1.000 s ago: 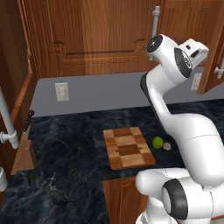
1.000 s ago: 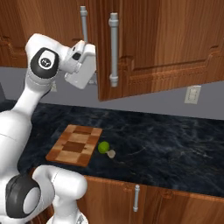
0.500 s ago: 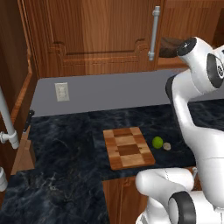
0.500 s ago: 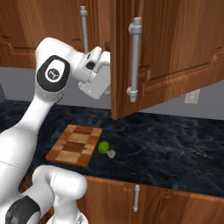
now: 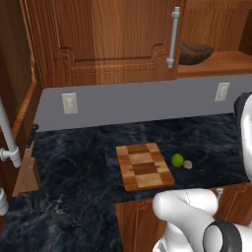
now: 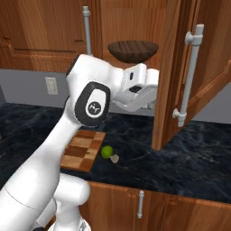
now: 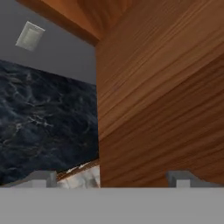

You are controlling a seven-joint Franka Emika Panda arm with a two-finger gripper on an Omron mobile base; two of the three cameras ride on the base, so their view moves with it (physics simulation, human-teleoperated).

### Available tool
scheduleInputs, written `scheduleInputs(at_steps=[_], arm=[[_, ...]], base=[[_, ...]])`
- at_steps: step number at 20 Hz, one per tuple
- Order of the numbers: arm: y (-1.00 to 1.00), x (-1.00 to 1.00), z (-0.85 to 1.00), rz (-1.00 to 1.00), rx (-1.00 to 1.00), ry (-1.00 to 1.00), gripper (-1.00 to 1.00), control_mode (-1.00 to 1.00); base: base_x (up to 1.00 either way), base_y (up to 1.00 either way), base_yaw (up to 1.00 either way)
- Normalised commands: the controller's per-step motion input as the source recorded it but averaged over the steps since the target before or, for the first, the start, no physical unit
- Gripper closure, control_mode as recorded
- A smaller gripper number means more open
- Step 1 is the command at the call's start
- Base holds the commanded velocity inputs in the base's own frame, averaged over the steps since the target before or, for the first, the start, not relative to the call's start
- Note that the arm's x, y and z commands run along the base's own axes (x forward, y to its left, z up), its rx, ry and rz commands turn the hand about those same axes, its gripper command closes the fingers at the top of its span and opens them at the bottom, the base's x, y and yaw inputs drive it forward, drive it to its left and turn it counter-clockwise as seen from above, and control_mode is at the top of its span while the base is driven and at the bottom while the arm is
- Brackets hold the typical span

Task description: Open the cabinet. Place the bowl and condiment on the counter. Then place the lime and garlic on the cutting board.

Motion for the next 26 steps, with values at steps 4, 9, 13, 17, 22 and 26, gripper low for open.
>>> scheduleInputs(at_steps=[4, 9, 13, 17, 22, 26], arm=[[-0.30, 0.24, -0.08, 0.13, 0.10, -0.20, -1.00, -1.00], [0.79, 0.46, -0.30, 0.33, 0.06, -0.21, -1.00, -1.00], [1.00, 0.00, -0.04, 0.37, -0.09, -0.03, -1.00, -1.00], [1.00, 0.07, 0.13, 0.23, -0.05, -0.08, -1.00, -1.00], [0.75, 0.13, 0.44, -0.11, 0.12, -0.06, -1.00, -1.00], [0.08, -0.32, 0.35, -0.11, 0.10, -0.04, -1.00, -1.00]], base=[[0.00, 0.00, 0.00], [0.00, 0.00, 0.00], [0.00, 0.00, 0.00], [0.00, 0.00, 0.00], [0.00, 0.00, 0.00], [0.00, 0.00, 0.00]])
